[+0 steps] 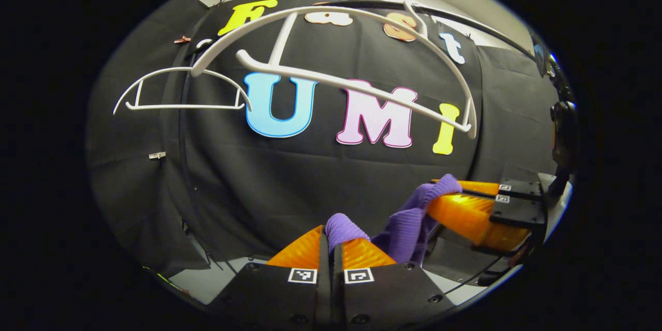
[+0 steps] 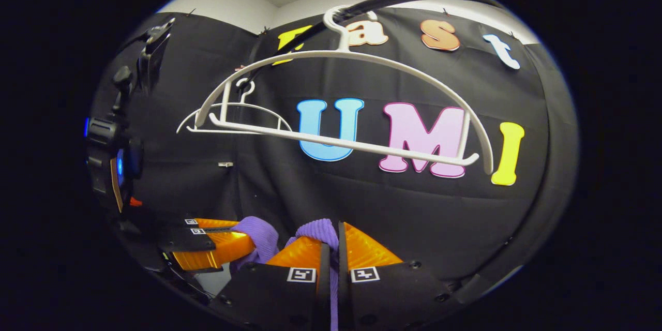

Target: Grasp the clothes on the hanger with both hands and then place them into the laundry hamper below.

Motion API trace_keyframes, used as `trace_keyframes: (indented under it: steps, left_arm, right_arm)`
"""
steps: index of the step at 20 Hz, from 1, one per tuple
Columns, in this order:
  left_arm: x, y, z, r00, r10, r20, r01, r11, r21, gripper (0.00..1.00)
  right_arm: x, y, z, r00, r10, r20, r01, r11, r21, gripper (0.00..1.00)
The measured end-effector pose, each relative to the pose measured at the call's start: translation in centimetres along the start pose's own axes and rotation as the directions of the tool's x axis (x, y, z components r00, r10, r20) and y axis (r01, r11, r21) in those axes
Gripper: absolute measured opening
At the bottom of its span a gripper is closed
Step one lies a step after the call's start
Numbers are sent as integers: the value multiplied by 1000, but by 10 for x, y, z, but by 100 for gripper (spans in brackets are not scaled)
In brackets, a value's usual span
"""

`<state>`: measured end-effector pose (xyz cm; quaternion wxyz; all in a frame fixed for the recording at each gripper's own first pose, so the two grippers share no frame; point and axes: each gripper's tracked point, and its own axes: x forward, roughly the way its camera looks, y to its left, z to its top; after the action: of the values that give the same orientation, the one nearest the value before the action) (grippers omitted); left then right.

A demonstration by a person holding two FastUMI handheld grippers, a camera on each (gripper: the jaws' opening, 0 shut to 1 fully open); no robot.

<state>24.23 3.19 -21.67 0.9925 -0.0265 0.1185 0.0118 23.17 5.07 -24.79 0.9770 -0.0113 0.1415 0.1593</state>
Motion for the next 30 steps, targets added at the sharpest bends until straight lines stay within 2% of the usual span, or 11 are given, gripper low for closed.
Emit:
trace_keyframes:
  steps: [14, 15, 16, 18, 19, 22, 23, 25, 26, 28, 30]
  left_arm:
    - [3, 4, -6, 1000, -5, -13, 5, 1000, 20, 15]
    - [5, 3, -8, 999, -22, -32, 23, 999, 26, 22]
    - [5, -1, -12, 998, -42, -54, 44, 998, 34, 22]
    - [6, 5, -17, 997, -27, -78, 32, 998, 56, 34]
    - [6, 9, -19, 996, -18, -84, 23, 998, 64, 53]
    - [1, 15, -31, 992, -10, -127, 17, 998, 58, 68]
    - [-1, 16, -37, 987, -15, -159, 23, 999, 49, 75]
    - [-6, 19, -54, 972, -16, -232, 28, 998, 48, 75]
    - [-9, 18, -64, 961, -20, -275, 36, 998, 51, 75]
    - [-14, 14, -81, 934, -50, -353, 72, 996, 50, 75]
    - [-18, 13, -80, 932, -78, -354, 91, 996, 21, 87]
  right_arm:
    - [-2, 22, -14, 996, 55, -71, -58, 998, -36, 11]
    - [-1, 23, -16, 996, 49, -73, -53, 998, -46, 14]
    - [-2, 20, -17, 996, 44, -79, -48, 997, -54, 32]
    - [0, 13, -23, 995, 33, -99, -39, 997, -68, 41]
    - [1, 12, -26, 993, 28, -110, -36, 997, -72, 47]
    - [-7, 11, -37, 989, 24, -149, -36, 996, -78, 67]
    - [-8, 12, -41, 986, 27, -164, -41, 996, -80, 66]
    - [-14, 9, -55, 978, 24, -208, -48, 993, -112, 70]
    - [-17, 13, -62, 971, 34, -238, -67, 989, -135, 81]
    - [-23, 21, -84, 950, 63, -307, -123, 975, -182, 90]
    - [-27, 28, -109, 917, 103, -386, -193, 960, -202, 98]
